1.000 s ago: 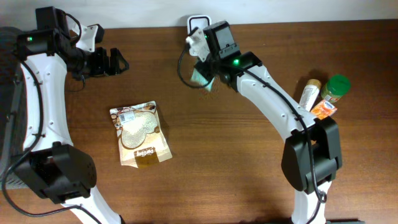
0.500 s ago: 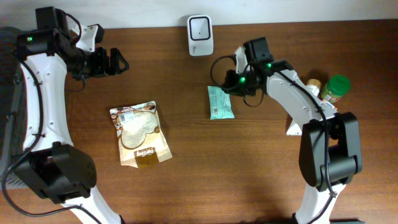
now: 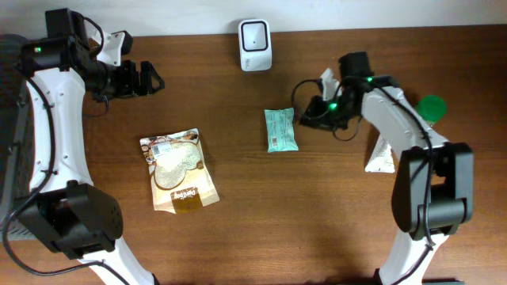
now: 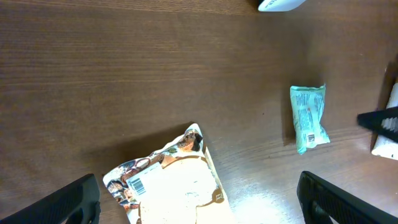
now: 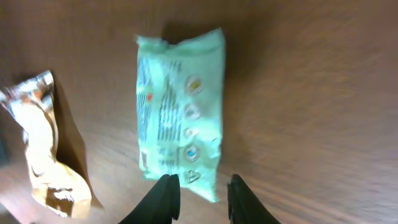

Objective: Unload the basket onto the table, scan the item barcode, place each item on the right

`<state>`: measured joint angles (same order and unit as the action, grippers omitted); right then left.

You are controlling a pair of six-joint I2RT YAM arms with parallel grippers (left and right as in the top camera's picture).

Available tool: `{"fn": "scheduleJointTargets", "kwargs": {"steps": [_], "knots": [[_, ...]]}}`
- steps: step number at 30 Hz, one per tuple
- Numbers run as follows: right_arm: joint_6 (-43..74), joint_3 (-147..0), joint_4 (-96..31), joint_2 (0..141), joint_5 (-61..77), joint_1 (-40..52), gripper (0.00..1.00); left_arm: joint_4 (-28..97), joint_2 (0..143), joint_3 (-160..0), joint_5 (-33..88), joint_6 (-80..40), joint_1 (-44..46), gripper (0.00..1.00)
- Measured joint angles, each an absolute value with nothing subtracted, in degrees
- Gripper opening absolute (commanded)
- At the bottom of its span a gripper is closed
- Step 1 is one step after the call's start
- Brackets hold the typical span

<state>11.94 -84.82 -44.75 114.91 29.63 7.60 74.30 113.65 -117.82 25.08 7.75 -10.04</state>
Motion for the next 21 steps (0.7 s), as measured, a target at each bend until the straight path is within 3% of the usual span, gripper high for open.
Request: {"fn": "scheduleJointTargets", "kwargs": {"steps": [10,21], "knots": [[20.71,-78.89,-42.44,114.91,9.02,16.82,0.16,74.3,113.65,-117.82,25.08,7.75,-10.04,0.99],[20.03,-78.85,-38.15,114.91,6.0,29.87,0.17,74.3,113.65,-117.82,25.1,7.73,-10.04,0.99]]}}
